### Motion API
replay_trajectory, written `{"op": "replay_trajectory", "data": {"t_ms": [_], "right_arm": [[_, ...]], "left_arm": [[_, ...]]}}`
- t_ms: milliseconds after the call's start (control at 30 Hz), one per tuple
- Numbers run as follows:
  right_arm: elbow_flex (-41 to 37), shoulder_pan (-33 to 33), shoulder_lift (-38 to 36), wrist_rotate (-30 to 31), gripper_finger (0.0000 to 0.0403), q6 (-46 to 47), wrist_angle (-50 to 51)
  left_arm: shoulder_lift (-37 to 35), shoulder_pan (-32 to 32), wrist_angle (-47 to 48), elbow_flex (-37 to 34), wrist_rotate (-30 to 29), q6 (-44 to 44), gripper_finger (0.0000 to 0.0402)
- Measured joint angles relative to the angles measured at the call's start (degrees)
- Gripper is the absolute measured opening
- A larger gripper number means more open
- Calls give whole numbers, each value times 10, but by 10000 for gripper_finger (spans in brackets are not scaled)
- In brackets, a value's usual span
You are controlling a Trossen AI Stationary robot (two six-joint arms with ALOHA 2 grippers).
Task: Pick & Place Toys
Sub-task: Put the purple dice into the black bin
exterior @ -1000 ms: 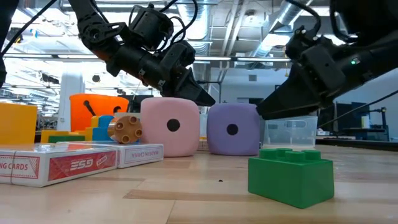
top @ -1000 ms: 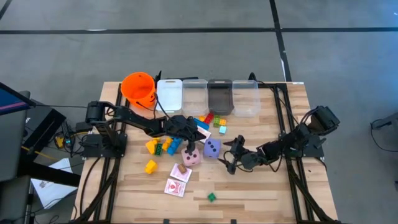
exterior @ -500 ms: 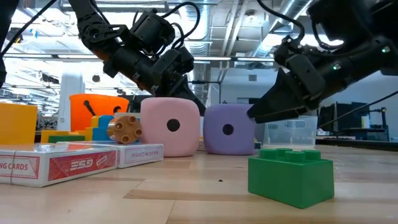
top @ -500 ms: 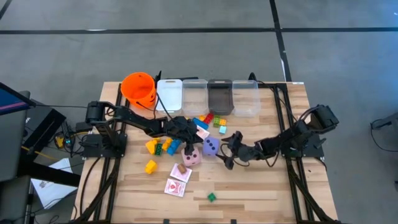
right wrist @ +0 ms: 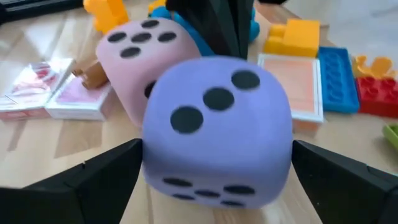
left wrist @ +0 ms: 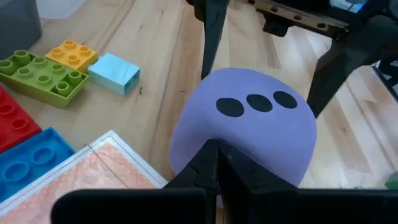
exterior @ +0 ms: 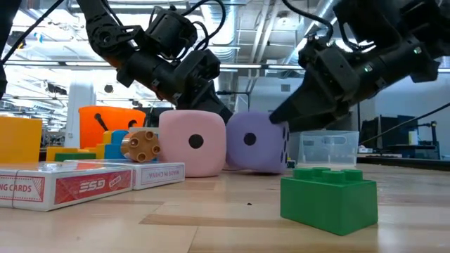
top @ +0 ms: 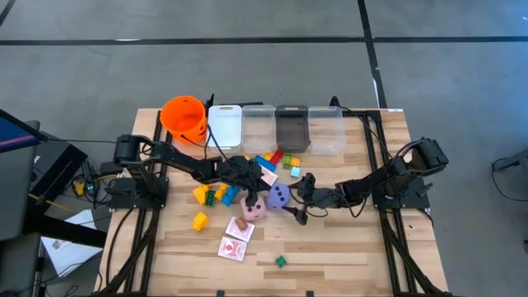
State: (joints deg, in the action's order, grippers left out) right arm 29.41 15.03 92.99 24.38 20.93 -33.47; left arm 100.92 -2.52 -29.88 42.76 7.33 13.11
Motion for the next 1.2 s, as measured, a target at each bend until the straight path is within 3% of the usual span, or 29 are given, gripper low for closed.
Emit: {"op": "replay_trajectory", "data": {"t_ms": [500,1067,1200], "right_arm": [[17,-1,0,-2,400,4,7],[20,-1,-2,-22,397,125,91],[19,-2,-2,-23,373,131,100]], "left_arm": [[18,2,-11,0,-13,22,0],[18,2,-14,0,-11,22,0],[18,2,-20,0,-13,22,0]]}}
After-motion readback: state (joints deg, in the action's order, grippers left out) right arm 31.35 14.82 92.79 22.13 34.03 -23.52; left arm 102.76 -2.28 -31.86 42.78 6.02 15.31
